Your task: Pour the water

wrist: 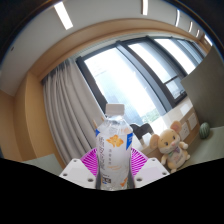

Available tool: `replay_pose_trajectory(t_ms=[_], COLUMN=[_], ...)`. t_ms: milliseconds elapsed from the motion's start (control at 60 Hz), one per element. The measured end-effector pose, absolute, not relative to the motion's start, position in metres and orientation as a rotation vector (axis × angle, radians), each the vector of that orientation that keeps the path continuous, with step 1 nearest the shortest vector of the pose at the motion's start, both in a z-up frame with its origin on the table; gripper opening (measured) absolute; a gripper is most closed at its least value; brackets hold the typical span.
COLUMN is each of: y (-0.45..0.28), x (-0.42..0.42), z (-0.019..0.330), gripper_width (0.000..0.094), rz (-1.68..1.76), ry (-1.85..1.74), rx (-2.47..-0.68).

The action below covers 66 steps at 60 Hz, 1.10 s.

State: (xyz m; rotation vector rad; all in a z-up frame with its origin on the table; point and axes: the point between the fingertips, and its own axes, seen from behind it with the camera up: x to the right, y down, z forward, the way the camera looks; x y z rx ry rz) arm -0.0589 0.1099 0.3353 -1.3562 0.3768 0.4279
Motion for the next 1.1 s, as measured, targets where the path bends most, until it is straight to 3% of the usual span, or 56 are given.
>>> replay_pose_trajectory(t_ms=[117, 317, 550, 817, 983, 1100], y=[0.108, 0.105, 0.121, 0.132, 0.123, 0.124], x=[-0.004, 0.094, 0.174, 0.187, 0.189, 0.188], z=[0.331, 0.271, 0.182, 0.100, 0.106, 0.107], gripper_width=[0.0377, 0.0376, 0.0376, 0.0379, 0.0423, 0.0524], rz=[0.077, -0.313, -0.405, -0.363, -0.331, -0.332], ry=[0.290, 0.239, 0.305, 0.319, 0.368, 0.340], rx=[-1.414, -1.560, -1.656, -1.750, -1.656, -1.646])
